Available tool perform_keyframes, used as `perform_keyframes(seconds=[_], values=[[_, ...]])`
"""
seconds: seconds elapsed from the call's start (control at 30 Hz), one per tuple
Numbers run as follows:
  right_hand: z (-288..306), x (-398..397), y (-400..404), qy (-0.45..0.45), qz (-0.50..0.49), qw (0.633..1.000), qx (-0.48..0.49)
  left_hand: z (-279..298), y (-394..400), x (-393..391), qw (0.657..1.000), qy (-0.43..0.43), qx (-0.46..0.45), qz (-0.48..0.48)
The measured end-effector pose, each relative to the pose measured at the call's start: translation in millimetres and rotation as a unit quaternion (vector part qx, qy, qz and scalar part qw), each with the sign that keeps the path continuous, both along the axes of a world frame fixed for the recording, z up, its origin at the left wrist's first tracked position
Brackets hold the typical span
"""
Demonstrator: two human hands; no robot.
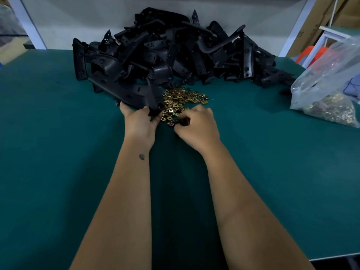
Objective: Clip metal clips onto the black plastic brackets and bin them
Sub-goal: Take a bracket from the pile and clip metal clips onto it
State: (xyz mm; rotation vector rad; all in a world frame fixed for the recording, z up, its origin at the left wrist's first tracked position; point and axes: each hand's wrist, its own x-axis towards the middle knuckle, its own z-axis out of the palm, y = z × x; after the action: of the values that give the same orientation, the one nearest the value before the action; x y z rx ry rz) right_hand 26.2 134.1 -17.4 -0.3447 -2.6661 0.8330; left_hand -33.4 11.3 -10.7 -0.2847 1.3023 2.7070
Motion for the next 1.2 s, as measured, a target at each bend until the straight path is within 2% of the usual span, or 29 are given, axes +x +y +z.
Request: perform_keyframes(seconds=[0.23, 0.4, 0.5, 0.6, 0.7, 0.83, 0.97, 1.1, 1.2], values=[[1.0, -2.4, -1.1, 0.003, -0.021, 1.000, 0.004, 2.1, 1.1, 5.2, 0.998, 0.016, -0.056, -0.024], [0.9, -2.8, -4.5, 0.048, -0.078, 0.992, 0.083, 1.5, -0.5, 2.9, 1.000, -0.017, -0.007, 0.022], [1.6, -3.8, -13.9, 0.083, -0.024, 0.990, 0.109, 0.8, 0.3, 2.3, 0.999, -0.020, -0.002, 0.026], [-1.1, -7.0, -23.8, 0.042, 0.029, 0.978, 0.202, -0.1, 1.6, 2.3, 1.000, -0.018, -0.012, 0.021], [-0.3, -8.8, -26.7, 0.033, 0.031, 0.977, 0.209, -0.2, 1.4, 0.3, 1.000, -0.020, -0.013, 0.019], [1.7, -8.0, -23.7, 0.066, 0.028, 0.989, 0.126, -0.5, 0.4, -1.2, 1.000, -0.014, -0.012, 0.008], [3.2, -6.4, -17.2, 0.131, -0.014, 0.987, -0.087, -0.6, 1.3, 0.5, 1.000, -0.001, -0.013, -0.011], [9.3, -6.0, -7.1, 0.173, -0.052, 0.942, -0.283, 1.1, 4.2, 3.7, 0.998, 0.011, 0.017, -0.062], [13.6, -3.3, -3.4, 0.185, -0.044, 0.891, -0.413, 1.6, 7.0, 7.4, 0.993, 0.033, 0.028, -0.107]])
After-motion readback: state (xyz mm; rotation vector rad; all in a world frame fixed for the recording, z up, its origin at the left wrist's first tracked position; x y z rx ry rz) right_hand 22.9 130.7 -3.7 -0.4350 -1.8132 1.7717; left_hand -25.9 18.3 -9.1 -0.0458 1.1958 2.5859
